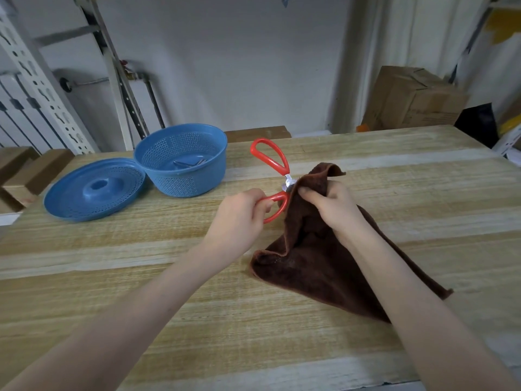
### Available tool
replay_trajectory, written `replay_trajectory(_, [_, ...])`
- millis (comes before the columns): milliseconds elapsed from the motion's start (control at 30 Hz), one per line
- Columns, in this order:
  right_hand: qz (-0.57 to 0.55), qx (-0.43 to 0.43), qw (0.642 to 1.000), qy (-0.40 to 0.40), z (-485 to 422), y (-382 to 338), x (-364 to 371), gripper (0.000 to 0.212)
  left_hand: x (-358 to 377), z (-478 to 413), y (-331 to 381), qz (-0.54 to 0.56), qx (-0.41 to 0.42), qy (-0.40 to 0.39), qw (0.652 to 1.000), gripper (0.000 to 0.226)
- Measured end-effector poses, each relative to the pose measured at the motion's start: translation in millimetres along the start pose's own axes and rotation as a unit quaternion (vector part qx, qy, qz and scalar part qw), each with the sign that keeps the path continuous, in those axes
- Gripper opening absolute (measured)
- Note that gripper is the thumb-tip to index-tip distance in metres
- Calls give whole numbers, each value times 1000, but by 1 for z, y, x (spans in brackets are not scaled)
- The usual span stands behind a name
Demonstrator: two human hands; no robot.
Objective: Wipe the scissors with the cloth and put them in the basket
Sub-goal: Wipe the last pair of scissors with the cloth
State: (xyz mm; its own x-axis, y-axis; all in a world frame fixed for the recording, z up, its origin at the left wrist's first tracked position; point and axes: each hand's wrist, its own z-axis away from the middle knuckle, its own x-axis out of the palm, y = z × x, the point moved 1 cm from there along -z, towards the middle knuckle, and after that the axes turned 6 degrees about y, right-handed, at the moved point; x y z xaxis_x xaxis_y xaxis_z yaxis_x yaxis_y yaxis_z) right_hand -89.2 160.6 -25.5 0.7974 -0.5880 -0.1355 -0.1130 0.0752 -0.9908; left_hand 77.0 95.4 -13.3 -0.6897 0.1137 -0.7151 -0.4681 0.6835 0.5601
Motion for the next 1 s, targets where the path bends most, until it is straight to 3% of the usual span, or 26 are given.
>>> replay_trajectory(167, [-104, 58, 993, -8, 3, 3, -5, 14, 1, 1, 2, 2, 9, -5, 1000, 21])
replay_trajectory(300, [-218, 105, 970, 22, 8, 8, 16, 10, 8, 2, 9, -4, 25, 42, 999, 19])
replay_trajectory(500, [-217, 57, 973, 56, 7, 2, 25, 13, 6, 2, 8, 5, 36, 47, 998, 19])
replay_trajectory(667, [-202, 5, 971, 130, 15, 0, 34, 13, 6, 1, 8, 4, 53, 53, 997, 19])
replay_trajectory(833, [-304, 33, 934, 184, 23, -6, 44, 20, 11, 1, 7, 0, 51, 49, 998, 22])
replay_trajectory(1000, [-399, 146, 880, 214, 21, -4, 55, 15, 11, 1, 1, 0, 39, 47, 998, 20])
